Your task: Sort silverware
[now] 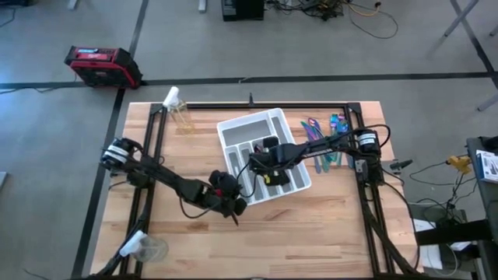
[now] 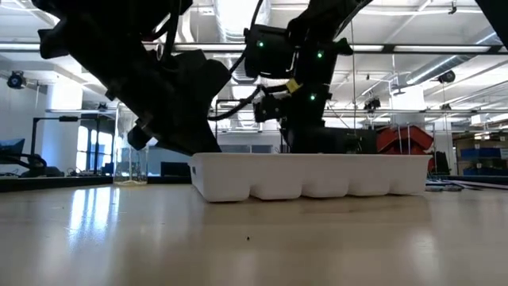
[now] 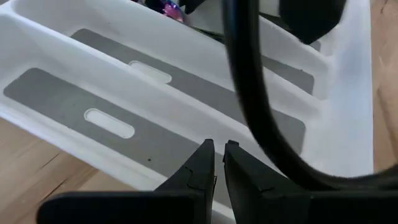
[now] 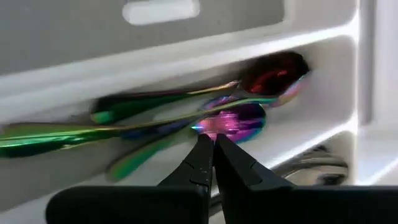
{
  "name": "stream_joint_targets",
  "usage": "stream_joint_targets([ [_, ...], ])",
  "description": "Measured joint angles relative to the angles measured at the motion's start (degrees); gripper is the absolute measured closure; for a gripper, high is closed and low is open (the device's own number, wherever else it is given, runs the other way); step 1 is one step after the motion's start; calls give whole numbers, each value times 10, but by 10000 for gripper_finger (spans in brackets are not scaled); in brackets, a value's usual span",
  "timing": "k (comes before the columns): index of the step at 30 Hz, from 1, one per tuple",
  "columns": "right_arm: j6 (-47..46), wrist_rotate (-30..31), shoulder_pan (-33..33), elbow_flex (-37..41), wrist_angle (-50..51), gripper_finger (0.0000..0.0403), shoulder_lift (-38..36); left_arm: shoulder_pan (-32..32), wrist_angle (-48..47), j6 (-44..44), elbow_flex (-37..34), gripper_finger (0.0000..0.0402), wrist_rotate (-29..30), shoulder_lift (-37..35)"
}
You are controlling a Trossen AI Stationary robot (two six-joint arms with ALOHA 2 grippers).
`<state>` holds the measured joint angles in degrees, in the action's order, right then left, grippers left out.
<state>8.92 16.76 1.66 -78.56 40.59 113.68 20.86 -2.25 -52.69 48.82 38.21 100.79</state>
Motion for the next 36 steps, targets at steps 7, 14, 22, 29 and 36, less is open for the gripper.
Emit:
stream_joint_targets([
  [7, 0, -126, -2, -1, -11, 403, -14, -2, -5, 10, -1, 377, -4, -10],
  [14, 9, -50, 7, 0, -40, 403, -4, -2, -5, 6, -1, 377, -2, -10],
  [22, -15, -16, 19, 1, 44, 403, -13, -3, -5, 6, -2, 377, 5, -12],
  [29, 21, -16, 27, 2, -23, 403, -18, -4, -5, 7, -2, 377, 5, -12],
  [36, 46, -16, 64, 7, -66, 403, -8, -4, -3, 7, -2, 377, 5, -10],
])
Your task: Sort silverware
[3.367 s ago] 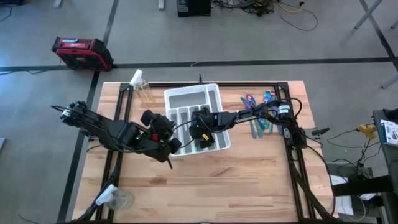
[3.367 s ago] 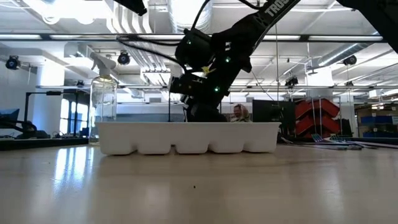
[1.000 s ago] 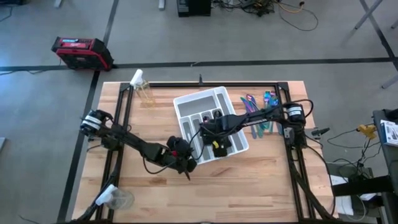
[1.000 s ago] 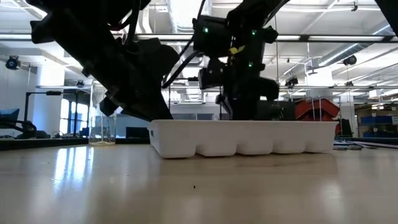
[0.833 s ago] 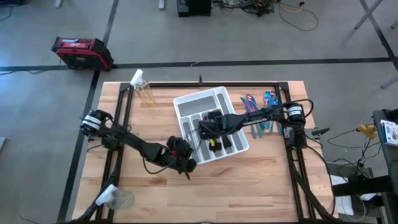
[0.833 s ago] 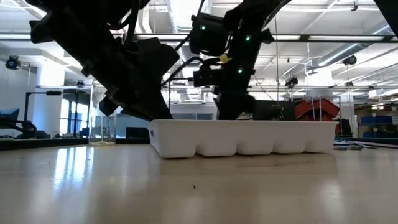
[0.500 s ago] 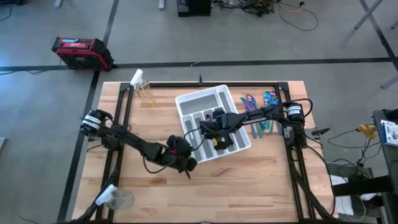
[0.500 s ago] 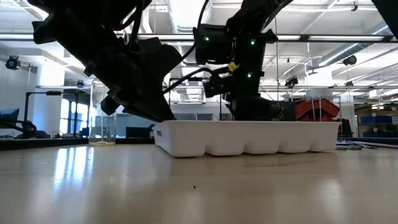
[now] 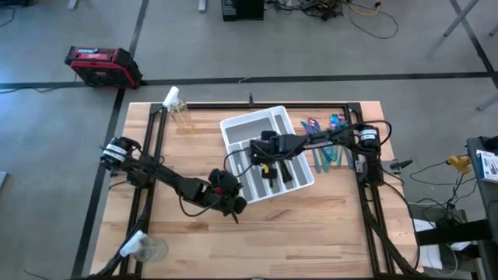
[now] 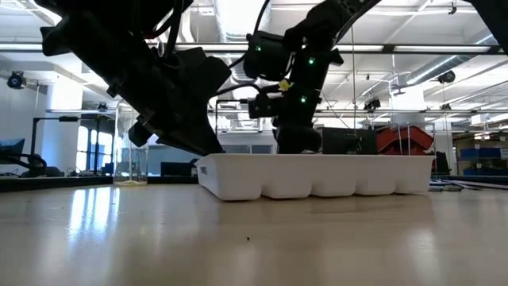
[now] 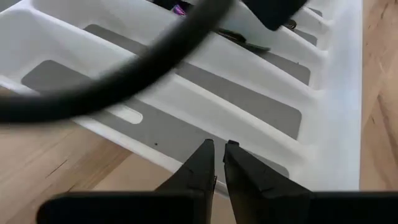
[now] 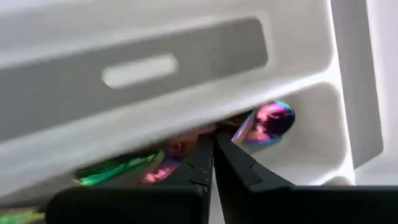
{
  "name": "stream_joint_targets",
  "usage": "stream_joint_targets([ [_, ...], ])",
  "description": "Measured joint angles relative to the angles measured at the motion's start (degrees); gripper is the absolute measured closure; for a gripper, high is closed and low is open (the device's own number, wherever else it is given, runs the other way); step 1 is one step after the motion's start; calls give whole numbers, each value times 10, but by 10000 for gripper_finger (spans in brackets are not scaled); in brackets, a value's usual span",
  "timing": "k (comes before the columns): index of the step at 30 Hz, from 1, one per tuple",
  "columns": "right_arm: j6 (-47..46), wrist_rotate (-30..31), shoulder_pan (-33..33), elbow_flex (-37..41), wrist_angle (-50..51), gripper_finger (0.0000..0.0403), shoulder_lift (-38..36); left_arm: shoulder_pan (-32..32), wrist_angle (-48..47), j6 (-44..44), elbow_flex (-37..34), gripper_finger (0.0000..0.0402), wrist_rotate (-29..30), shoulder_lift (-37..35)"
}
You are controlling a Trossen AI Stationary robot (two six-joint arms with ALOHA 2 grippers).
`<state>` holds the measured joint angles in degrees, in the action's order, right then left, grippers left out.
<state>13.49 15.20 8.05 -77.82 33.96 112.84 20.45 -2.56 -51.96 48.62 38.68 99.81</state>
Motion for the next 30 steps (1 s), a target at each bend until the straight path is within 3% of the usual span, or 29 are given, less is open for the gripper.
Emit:
stream_joint_targets([
  [8, -27, 43, 28, -5, 63, 403, -17, 0, 1, -1, 0, 377, 2, 2],
  [19, -30, -35, 26, 17, 24, 403, -8, 0, 1, 0, 0, 377, 9, 2],
  [23, -66, -67, 15, 21, 72, 403, -12, 0, 1, 0, 0, 377, 12, 3],
  [27, -71, -151, -12, 26, 114, 403, -25, 0, 0, 0, 0, 377, 13, 3],
  [30, -70, -157, -34, 26, 109, 403, -48, 1, 0, 0, 0, 377, 14, 3],
])
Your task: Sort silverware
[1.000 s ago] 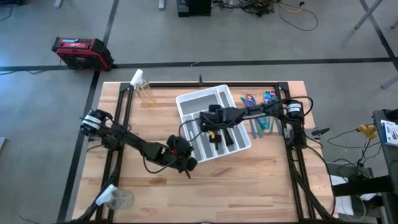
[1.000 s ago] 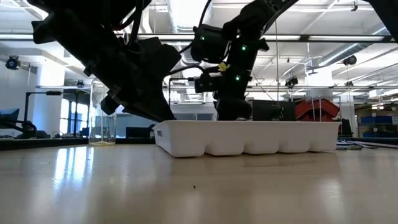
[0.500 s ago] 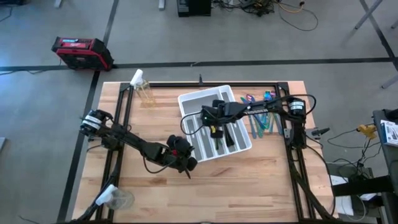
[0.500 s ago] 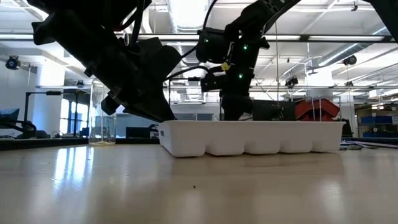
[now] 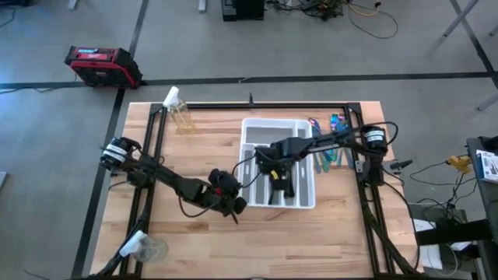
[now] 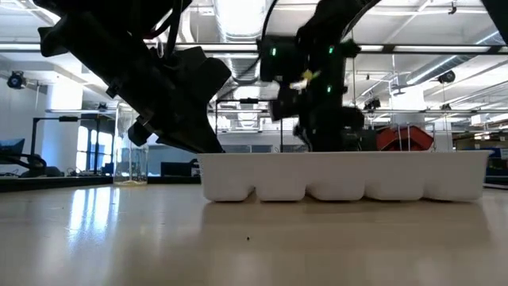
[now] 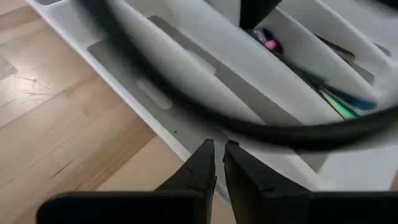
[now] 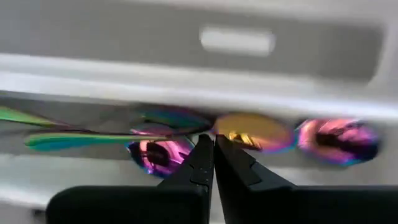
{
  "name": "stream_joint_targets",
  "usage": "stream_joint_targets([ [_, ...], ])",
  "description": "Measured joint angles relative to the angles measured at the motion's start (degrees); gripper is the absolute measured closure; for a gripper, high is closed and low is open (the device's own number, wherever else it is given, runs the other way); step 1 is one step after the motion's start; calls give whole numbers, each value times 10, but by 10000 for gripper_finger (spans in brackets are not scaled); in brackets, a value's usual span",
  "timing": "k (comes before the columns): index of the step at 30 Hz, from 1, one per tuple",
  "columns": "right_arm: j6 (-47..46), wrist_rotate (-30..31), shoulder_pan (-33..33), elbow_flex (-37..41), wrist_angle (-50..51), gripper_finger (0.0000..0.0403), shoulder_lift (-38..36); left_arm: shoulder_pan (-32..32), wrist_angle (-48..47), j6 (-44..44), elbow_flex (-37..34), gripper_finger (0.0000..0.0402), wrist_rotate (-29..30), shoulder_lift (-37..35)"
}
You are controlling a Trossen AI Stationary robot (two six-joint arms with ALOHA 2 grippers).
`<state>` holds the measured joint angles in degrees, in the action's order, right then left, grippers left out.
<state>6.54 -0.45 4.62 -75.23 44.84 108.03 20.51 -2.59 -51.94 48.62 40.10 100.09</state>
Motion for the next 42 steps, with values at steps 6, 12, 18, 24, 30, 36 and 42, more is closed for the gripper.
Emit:
stream_joint_targets([
  [6, -2, 1, -17, 2, 3, 403, -14, 0, 2, 0, 0, 377, 0, 0],
  [12, -11, -2, -33, 8, 2, 403, -14, 0, 3, 0, 0, 377, 0, 0],
  [18, 8, 1, -55, 8, 15, 403, -18, 0, 4, 0, 0, 377, 0, 0],
  [24, 118, 63, -92, 8, 23, 368, -14, 0, 4, 2, 0, 377, 0, 0],
  [30, 168, 154, -106, 15, -15, 281, -12, 0, 4, 2, 0, 377, 0, 0],
  [36, 205, 122, -106, 24, -21, 240, -12, 0, 6, 1, 0, 377, 0, 0],
  [42, 226, 121, -106, 47, -39, 255, -12, 0, 9, 1, 0, 377, 0, 0],
])
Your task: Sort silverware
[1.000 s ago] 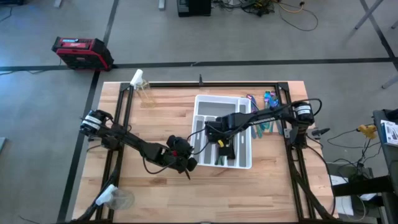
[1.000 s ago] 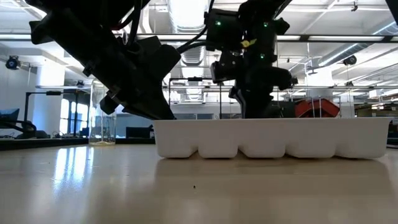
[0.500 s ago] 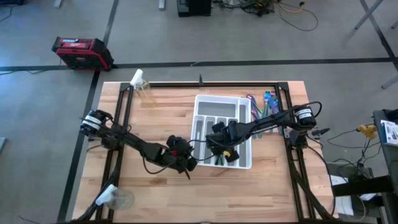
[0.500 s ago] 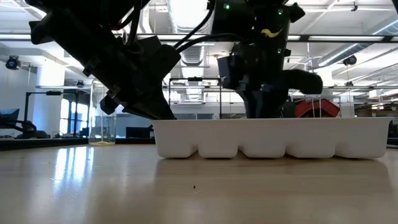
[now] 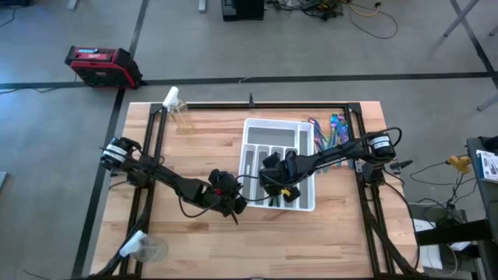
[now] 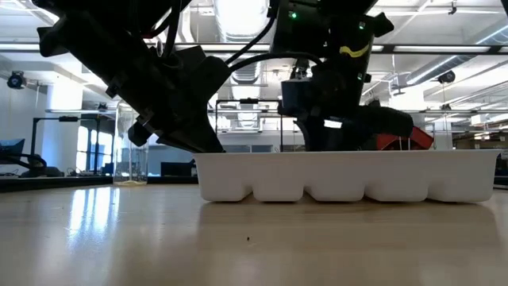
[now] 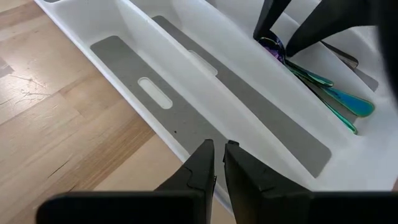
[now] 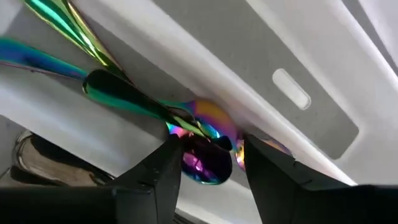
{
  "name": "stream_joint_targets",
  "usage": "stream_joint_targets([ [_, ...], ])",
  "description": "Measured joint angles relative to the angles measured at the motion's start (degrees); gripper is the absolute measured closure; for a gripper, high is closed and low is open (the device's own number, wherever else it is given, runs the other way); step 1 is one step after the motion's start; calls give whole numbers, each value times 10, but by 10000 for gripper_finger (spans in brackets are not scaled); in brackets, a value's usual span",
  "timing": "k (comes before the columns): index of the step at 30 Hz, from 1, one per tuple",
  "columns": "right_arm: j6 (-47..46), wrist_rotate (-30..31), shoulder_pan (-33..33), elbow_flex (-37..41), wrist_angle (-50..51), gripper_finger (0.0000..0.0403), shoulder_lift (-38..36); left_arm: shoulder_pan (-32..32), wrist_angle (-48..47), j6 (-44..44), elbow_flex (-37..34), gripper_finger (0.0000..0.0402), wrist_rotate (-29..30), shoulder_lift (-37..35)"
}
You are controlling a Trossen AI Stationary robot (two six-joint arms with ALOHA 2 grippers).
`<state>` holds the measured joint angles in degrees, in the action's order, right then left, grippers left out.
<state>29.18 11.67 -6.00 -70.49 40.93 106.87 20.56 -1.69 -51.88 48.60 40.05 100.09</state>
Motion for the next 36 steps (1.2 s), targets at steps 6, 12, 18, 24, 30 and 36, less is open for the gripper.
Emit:
stream_joint_targets([
  [6, 14, 0, 0, 4, -29, 301, 1, 0, 1, 0, 0, 377, 0, 0],
  [12, 19, 10, 5, 4, -28, 387, 0, 0, 3, -1, 0, 377, 0, 0],
  [18, 6, 62, 3, 5, -22, 399, -2, 0, 3, -1, 0, 377, 0, 0],
  [24, -19, 69, 3, 5, -21, 402, -27, 0, 5, -1, 0, 377, -1, 0],
  [30, -8, 98, 3, 5, 0, 403, -51, 0, 5, 0, 0, 377, -1, 0],
  [36, 3, 66, 0, 5, 22, 403, -57, 0, 5, 2, 0, 377, -1, 0],
])
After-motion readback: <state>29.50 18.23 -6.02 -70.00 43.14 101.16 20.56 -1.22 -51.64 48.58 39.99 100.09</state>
